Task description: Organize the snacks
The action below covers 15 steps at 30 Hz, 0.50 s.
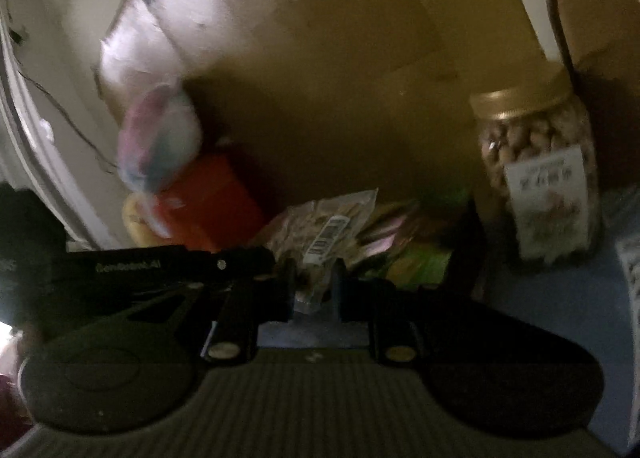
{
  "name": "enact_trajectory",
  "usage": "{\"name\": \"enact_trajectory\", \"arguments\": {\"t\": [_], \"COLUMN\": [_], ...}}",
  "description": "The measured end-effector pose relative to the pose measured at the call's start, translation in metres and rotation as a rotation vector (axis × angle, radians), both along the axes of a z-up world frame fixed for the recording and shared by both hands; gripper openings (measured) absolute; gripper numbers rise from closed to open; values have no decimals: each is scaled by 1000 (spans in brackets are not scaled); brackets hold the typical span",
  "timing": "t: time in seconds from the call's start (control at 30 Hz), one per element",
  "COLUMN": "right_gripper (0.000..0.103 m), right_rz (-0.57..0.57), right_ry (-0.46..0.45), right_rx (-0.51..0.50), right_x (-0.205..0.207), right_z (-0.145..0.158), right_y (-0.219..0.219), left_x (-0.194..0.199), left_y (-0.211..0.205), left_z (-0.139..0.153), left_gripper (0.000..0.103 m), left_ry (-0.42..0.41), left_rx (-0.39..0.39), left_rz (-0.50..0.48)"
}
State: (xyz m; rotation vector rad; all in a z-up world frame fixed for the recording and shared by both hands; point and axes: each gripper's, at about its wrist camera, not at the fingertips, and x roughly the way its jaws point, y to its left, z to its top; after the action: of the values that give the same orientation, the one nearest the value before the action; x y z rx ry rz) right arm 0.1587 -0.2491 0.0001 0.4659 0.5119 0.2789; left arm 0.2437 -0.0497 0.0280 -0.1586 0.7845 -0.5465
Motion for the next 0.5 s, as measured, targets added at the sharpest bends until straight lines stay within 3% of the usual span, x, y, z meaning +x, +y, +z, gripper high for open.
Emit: {"name": "enact_trajectory", "arguments": {"t": [0.1,0.17,0.23,0.5], "right_gripper": [23,31,38,41], "right_rz": [-54,-114,-130,-200], "right_ry": [-33,-35,-29,-90], "right_rx": [-148,-231,-209,-187], "right_x": [16,22,22,-10], "right_z": [-9,-18,-22,-2], "right_y": [7,10,2,-10], "left_x": [6,2,-2,-45], "left_y": [-15,-18,-15,2], "left_z": [-13,-17,-17,3], "left_gripper": [33,34,37,40], "left_ry": [-57,-95,-115,-178], "left_rx": [134,176,181,170], "left_rz": [23,33,41,92]}}
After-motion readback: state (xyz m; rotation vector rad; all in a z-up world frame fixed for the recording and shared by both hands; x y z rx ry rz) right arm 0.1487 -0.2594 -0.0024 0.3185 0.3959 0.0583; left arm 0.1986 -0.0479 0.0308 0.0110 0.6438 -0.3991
